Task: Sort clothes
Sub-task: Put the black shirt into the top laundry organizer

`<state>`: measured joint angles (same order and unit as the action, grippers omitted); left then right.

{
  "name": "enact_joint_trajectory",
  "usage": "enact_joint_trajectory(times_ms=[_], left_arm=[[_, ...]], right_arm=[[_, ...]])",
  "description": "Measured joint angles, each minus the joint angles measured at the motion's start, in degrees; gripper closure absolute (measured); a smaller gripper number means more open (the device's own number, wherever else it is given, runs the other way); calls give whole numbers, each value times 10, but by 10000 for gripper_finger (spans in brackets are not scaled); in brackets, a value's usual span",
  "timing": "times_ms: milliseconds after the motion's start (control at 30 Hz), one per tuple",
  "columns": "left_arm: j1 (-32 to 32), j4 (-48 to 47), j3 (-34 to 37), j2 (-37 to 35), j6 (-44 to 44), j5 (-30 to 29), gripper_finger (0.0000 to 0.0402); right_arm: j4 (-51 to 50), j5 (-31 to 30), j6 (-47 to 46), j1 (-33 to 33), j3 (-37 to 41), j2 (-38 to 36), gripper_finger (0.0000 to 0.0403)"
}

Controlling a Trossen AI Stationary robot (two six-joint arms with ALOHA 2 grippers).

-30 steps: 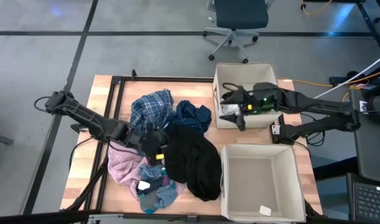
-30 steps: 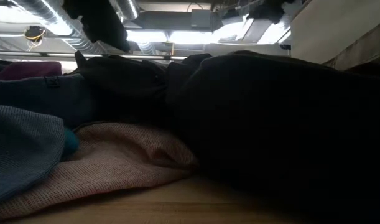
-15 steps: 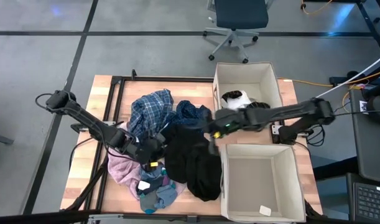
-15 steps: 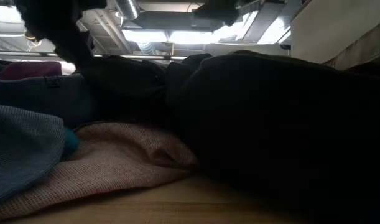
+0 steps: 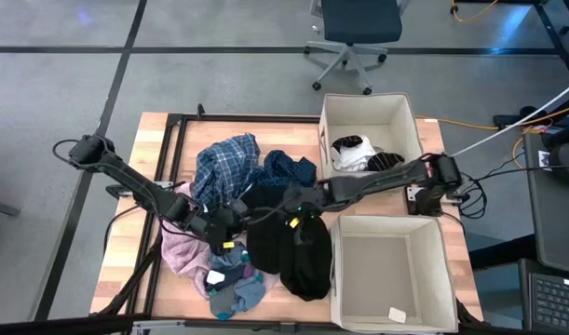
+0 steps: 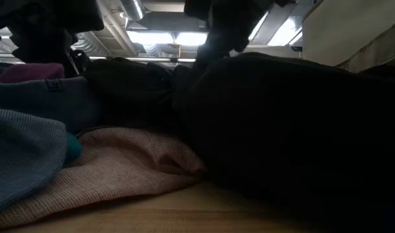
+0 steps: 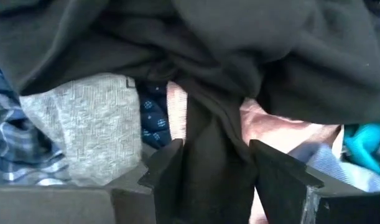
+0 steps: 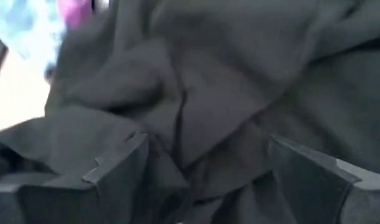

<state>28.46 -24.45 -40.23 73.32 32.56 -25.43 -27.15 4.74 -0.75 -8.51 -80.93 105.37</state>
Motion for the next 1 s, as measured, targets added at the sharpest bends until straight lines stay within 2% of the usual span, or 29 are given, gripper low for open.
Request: enact_joint_trajectory(times_ms=[200,300,400,567,633,800,900,1000], left_arm=[[-4,-2,14,0,-2,-23,229],[-4,-1,14,0,-3,-24,229],[-4,0,14,0,-12,-30,229],[-4,0,14,0,-16,-42,229],[-4,-1,14,0,-17,-43,229],[-4,-2,14,0,-26,-44,229],[-4,-2,14,0,-29,-45,229],[-4,-1,14,0,-34,-45,229]], right_arm=[[12,-19,39,-12,-1,51,76],[16,-55,41,-16,-1,62,100],[18,-96,48,-18,-1,62,166],[16,-106,68,-17,-1,51,340],[16,-108,79,-17,-1,45,383],[16,-112,81,-17,0,9,375],[18,-136,85,-16,0,-27,392],[19,-180,89,-14,0,-66,389]])
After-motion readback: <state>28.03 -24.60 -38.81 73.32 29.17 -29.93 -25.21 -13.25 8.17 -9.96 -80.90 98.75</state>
